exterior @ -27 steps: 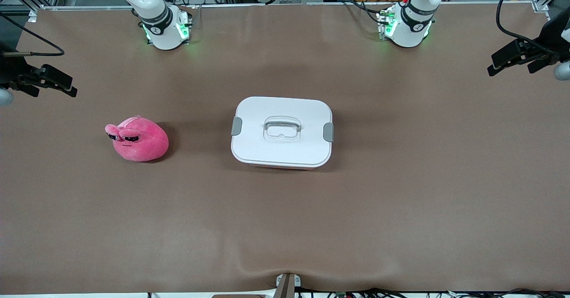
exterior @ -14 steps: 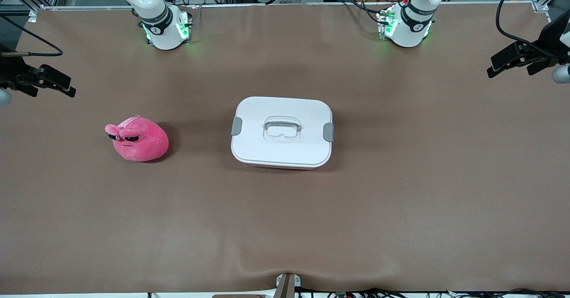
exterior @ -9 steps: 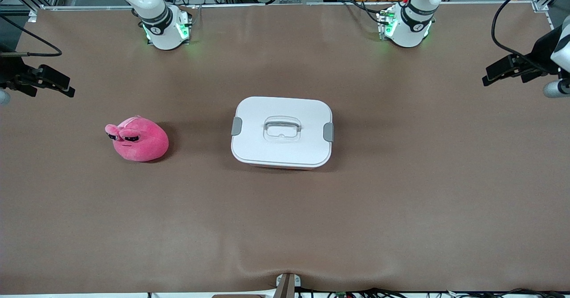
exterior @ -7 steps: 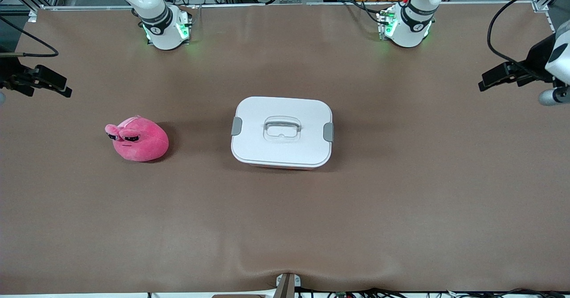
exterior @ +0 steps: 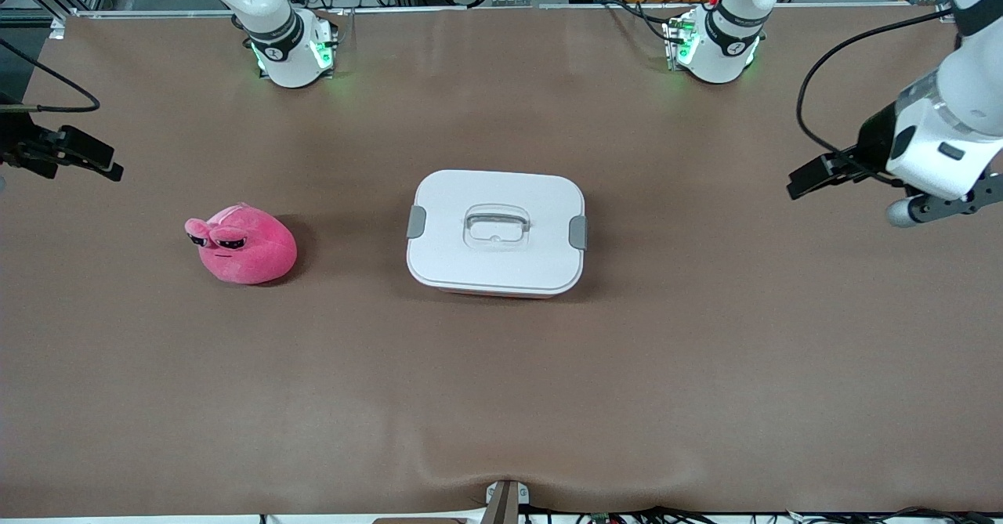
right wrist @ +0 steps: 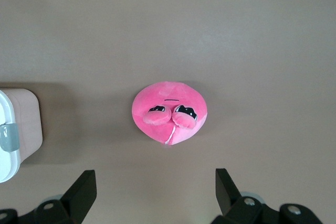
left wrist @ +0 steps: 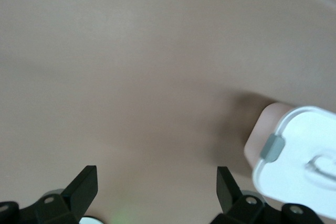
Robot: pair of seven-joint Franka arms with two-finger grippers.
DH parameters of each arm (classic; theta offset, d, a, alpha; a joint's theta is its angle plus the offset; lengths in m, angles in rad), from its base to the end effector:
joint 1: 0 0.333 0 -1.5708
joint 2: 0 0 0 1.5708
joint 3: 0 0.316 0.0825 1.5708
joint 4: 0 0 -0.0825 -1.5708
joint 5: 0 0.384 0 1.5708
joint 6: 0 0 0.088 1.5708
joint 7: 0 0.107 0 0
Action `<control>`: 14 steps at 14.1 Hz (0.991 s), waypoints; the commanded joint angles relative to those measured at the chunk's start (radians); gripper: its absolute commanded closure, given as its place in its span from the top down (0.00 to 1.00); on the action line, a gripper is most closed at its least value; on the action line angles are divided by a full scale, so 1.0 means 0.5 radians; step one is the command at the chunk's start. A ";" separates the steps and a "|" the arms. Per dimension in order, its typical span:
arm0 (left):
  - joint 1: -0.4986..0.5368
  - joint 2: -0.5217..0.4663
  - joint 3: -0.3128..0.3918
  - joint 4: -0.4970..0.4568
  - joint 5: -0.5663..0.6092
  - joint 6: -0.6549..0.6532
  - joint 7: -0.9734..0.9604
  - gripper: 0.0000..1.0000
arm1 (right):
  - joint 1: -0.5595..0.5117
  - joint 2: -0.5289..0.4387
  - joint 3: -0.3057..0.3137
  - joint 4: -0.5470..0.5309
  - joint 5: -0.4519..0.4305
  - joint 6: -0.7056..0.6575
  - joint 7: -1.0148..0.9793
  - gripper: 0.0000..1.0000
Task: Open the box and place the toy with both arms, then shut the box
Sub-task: 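Reach the left gripper to the lid handle while the right gripper reaches the toy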
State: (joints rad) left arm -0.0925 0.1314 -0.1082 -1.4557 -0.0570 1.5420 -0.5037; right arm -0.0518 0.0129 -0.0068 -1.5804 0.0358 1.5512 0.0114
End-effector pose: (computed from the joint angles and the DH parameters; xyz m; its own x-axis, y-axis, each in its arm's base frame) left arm 0.5791 -0.1197 0.6015 0.9523 0.2964 -0.0731 0.2998 -0.9531 0.0409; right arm 0.5550 -0.0286 0.6112 0.9967 -0.0692 -0.0425 -0.0707 -0.9969 -0.0352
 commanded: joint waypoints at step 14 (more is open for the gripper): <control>-0.413 0.262 -0.001 0.058 -0.128 0.413 -1.563 1.00 | 0.198 0.569 0.014 0.286 -0.038 0.079 -0.020 1.00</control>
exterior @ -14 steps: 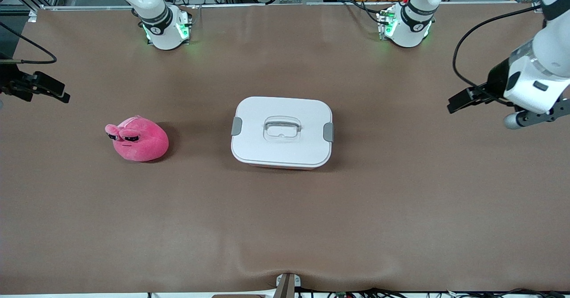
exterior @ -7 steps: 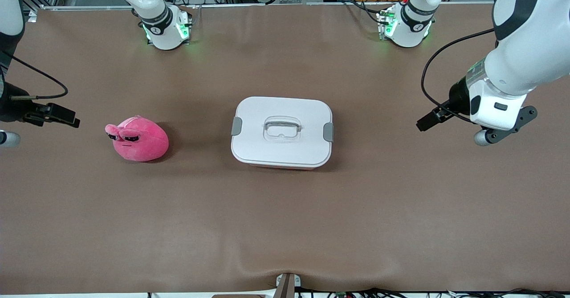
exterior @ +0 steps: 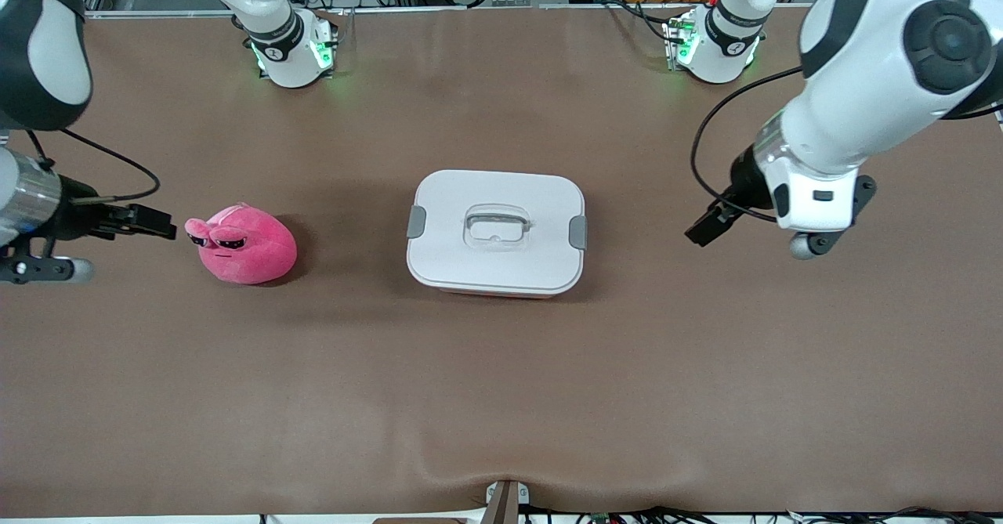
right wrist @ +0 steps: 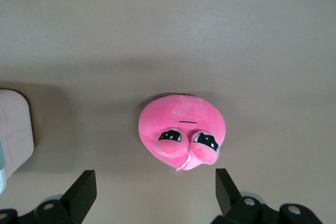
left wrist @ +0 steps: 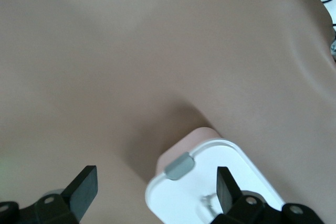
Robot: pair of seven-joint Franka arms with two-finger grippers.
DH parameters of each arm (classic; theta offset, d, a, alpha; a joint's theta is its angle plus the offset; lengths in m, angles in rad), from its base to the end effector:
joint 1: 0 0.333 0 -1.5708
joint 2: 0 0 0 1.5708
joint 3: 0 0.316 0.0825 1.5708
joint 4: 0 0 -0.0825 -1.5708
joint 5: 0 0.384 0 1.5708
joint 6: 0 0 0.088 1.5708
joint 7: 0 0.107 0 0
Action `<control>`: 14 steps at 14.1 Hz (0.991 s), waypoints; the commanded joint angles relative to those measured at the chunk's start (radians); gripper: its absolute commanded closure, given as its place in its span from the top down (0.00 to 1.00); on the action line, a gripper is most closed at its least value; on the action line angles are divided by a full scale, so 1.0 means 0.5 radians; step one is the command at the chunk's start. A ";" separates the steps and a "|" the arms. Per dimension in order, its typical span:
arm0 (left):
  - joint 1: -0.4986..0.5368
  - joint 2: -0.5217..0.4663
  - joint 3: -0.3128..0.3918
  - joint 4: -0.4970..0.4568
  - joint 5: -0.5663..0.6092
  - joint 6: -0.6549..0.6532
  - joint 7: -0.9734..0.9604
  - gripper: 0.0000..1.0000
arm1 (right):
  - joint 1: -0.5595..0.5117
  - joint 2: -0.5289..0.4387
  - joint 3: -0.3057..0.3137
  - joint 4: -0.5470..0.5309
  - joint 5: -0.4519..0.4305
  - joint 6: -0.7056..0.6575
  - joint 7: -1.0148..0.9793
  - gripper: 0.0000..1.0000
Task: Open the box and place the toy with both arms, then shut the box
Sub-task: 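Reach the left gripper to the lid handle while the right gripper reaches the toy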
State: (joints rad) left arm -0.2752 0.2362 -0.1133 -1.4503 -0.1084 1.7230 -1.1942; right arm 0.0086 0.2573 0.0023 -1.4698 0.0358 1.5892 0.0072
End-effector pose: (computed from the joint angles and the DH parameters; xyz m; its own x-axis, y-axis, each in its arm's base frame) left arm 0.5885 -0.2431 0.5565 0.6787 0.7260 -0.1109 0.7343 -0.6737 0.0832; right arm 0.6247 0.0104 0.5213 0.9905 0.0029 -0.1377 -0.0019 -0.9994 -0.0350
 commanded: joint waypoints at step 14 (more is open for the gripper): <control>-0.394 0.279 0.012 0.050 -0.010 0.377 -1.366 1.00 | 0.277 0.087 0.005 -0.153 -0.148 0.049 -0.872 1.00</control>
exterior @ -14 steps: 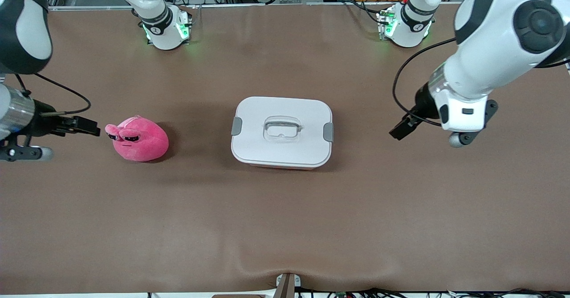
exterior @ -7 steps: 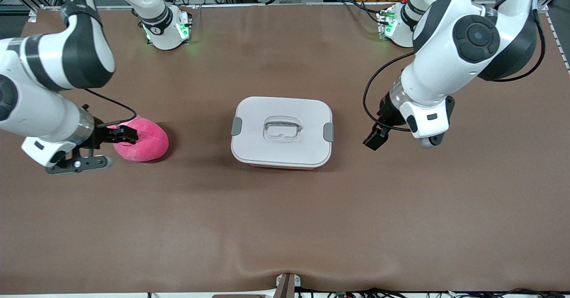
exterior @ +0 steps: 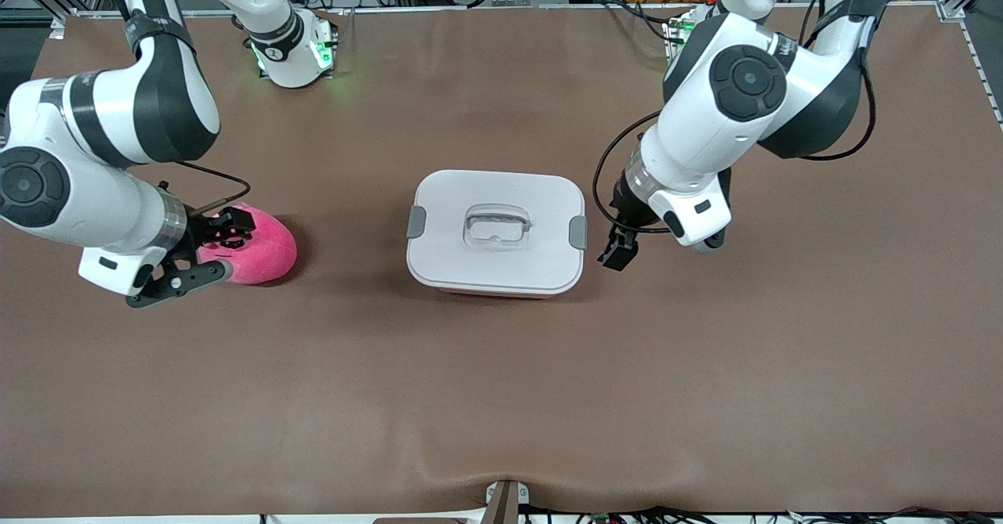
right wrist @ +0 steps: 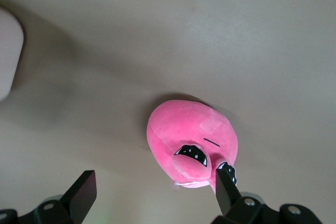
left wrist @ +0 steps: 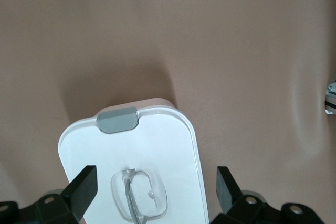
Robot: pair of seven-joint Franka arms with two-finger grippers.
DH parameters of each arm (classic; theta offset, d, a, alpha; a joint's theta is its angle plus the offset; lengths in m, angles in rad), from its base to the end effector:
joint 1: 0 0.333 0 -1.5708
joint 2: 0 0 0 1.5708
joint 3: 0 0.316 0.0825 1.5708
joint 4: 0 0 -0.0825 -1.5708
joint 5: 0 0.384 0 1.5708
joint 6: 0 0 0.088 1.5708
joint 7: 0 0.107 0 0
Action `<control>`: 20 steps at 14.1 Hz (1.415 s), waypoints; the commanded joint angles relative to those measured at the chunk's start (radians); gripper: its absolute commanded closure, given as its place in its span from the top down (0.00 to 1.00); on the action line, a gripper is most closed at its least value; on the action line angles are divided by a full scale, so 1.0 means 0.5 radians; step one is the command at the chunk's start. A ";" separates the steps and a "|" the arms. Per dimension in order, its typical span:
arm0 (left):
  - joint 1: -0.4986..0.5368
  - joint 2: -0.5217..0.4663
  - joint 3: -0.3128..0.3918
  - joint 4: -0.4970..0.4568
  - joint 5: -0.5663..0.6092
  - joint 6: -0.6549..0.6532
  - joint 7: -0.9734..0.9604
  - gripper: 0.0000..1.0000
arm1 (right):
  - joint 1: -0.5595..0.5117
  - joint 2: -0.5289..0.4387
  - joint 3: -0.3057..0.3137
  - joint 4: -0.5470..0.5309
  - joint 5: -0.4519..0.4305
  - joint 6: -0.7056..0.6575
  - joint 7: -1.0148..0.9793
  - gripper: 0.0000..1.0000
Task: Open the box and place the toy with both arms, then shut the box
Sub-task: 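Reach the left gripper to the lid handle while the right gripper reaches the toy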
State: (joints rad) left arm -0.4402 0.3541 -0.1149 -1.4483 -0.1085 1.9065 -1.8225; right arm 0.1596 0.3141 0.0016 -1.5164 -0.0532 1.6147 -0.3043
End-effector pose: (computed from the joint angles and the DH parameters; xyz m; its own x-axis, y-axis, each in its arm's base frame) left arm 0.5781 -0.3543 0.4977 0.2623 0.9506 -0.1659 0.9648 -0.2552 0.0633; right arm 0.6242 0.0958 0.4660 0.8674 0.4465 -0.2196 0.4545 -0.8906 -0.0156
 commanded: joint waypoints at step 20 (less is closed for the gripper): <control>-0.549 0.433 0.030 0.043 0.303 0.442 -1.070 0.99 | -0.154 -0.358 -0.006 -1.020 0.014 0.731 -1.806 1.00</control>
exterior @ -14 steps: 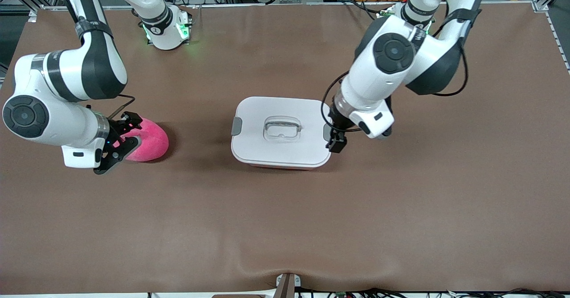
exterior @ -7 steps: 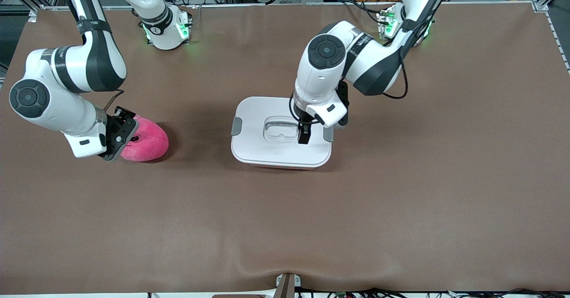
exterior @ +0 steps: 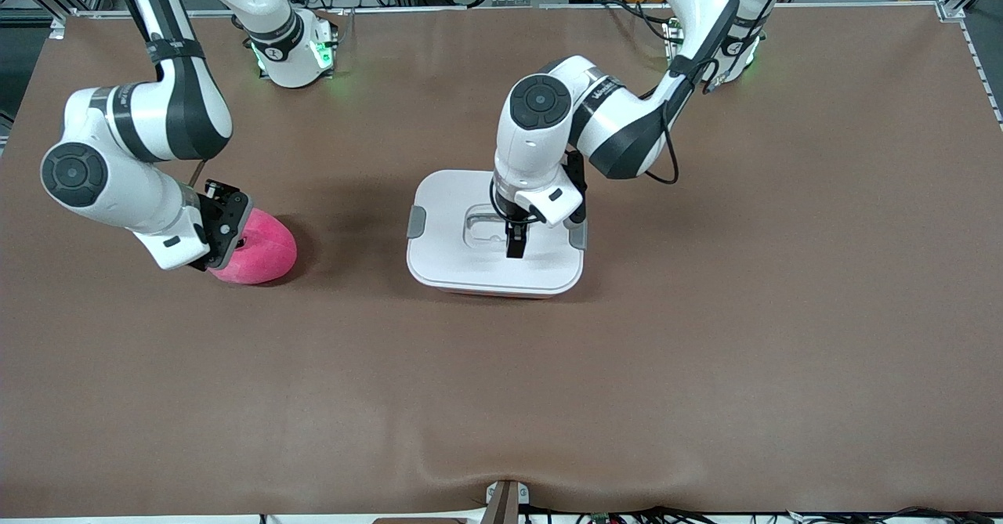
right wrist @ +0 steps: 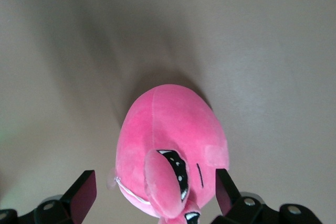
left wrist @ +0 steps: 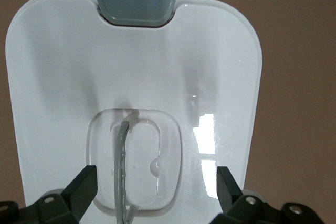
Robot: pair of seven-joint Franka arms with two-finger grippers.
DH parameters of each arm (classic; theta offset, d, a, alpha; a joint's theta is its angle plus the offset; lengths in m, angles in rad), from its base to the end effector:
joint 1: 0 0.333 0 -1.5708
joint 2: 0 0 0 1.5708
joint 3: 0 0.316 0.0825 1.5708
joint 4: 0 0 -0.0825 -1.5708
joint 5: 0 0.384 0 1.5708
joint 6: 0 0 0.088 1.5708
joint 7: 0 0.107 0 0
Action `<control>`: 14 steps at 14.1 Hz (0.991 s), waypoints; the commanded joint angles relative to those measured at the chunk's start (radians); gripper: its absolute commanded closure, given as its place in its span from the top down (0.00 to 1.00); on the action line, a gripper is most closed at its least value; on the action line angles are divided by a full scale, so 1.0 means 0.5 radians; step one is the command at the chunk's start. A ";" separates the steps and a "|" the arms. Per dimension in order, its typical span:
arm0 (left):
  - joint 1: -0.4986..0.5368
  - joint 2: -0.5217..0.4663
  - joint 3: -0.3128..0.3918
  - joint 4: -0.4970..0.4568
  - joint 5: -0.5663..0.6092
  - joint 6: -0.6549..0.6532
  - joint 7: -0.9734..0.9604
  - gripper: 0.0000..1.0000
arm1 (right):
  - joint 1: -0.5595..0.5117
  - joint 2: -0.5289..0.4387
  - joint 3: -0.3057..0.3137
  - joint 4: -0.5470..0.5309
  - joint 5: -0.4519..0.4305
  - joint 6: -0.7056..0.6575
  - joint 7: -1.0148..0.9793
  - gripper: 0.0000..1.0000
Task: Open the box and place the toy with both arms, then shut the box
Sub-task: 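Grasp the lid handle with the left gripper while the right gripper grasps the toy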
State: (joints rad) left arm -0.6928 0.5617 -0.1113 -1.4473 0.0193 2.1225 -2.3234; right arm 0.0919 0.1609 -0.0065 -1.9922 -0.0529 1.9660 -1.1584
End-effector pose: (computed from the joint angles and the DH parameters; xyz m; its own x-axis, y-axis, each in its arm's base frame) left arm 0.5108 -0.5079 0.3738 0.0431 0.9930 -0.1099 0.9977 -0.0370 0.0564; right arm 0.5630 0.0448 0.3680 0.2869 0.9509 -0.1161 0.9408 -0.3025 -0.1527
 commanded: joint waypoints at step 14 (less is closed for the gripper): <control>-0.133 0.095 0.023 0.020 0.102 0.029 -0.204 0.63 | -0.079 0.019 0.007 -0.246 -0.134 0.244 -0.456 0.47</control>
State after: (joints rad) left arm -0.7516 0.6121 -0.1048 -1.4431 0.0325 2.1393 -2.4008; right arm 0.0709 0.1730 -0.0109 -2.1085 -0.0962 2.0818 -1.3528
